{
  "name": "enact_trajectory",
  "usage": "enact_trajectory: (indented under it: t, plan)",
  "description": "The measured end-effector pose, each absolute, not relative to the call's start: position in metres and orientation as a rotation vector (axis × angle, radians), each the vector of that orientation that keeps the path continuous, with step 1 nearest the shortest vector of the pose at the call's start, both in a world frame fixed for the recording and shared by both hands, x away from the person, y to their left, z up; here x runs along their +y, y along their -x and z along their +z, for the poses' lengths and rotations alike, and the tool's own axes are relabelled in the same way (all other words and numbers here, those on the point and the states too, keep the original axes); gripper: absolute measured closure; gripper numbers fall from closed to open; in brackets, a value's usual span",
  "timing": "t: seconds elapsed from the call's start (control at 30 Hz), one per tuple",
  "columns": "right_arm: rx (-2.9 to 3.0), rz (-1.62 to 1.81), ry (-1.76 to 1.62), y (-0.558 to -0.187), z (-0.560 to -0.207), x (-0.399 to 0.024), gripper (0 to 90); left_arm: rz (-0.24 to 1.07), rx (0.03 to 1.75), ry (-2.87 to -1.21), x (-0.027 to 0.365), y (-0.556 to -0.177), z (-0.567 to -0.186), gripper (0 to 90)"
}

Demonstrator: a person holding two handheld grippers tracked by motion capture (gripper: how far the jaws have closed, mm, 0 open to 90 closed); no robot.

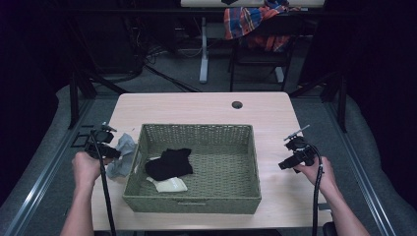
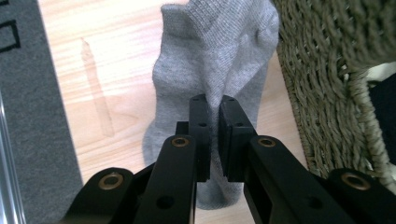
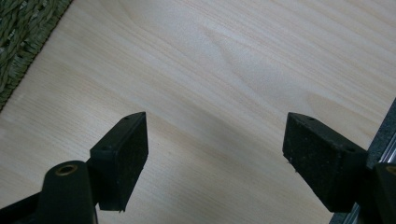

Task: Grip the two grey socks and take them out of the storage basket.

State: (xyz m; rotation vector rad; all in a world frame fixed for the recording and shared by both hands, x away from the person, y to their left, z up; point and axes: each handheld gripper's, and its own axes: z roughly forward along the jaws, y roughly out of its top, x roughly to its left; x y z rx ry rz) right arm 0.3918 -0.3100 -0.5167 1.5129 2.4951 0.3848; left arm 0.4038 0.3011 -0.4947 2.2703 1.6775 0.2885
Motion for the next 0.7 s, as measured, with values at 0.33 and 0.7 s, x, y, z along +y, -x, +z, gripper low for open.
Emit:
enact_trajectory:
  t: [0.33,0.7]
  plan:
    - [2.498,0.389,-1.514,-0.392,-0.516,-0.310,22.2,0.149,1.739,-2.276,0.302,-0.414,-0.522,82.1]
    - [2.498,0.387,-1.515,-0.392,-0.516,-0.310,22.1,0.115,1.761,-2.262,0.304,-0.417,-0.531,76.0]
